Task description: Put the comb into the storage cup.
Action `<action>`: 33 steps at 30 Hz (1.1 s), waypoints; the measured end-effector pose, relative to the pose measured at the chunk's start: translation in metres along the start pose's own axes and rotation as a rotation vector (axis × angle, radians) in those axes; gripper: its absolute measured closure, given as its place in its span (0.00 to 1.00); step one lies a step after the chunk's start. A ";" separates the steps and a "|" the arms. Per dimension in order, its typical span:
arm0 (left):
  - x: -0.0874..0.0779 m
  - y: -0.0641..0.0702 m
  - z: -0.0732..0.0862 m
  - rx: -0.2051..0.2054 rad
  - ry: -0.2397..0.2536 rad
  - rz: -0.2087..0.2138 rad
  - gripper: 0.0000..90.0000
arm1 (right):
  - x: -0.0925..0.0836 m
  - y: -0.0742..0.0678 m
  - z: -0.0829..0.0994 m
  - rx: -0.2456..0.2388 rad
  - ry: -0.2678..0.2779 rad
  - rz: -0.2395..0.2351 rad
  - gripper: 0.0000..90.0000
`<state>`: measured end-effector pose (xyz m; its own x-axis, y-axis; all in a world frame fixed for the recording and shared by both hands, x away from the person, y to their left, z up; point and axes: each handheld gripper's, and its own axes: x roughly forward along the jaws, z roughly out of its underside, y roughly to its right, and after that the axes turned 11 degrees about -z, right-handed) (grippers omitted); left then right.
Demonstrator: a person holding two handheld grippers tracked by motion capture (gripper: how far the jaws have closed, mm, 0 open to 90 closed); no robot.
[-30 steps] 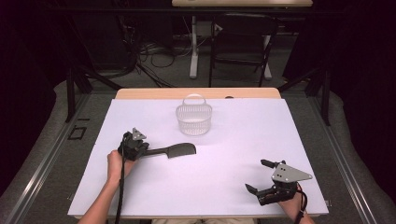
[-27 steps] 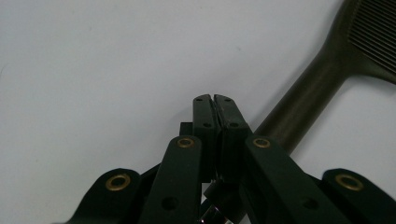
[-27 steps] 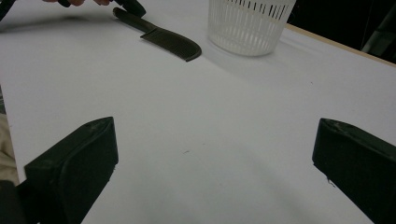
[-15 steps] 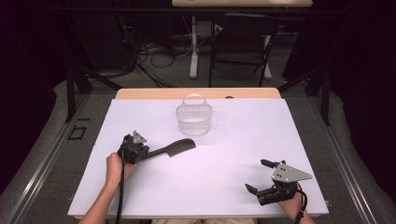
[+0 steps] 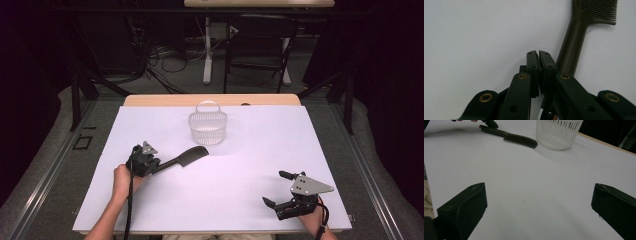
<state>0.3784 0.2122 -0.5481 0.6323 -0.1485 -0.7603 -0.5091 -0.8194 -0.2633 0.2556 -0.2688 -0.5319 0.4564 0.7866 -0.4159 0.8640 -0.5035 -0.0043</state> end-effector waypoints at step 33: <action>-0.023 -0.001 -0.015 0.030 0.144 0.053 0.11 | 0.001 0.001 0.001 0.008 -0.005 -0.007 0.00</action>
<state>0.3738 0.2080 -0.5214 0.6805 -0.2709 -0.6808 -0.5597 -0.7918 -0.2444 0.2570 -0.2686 -0.5331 0.4490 0.7884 -0.4206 0.8654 -0.5008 -0.0149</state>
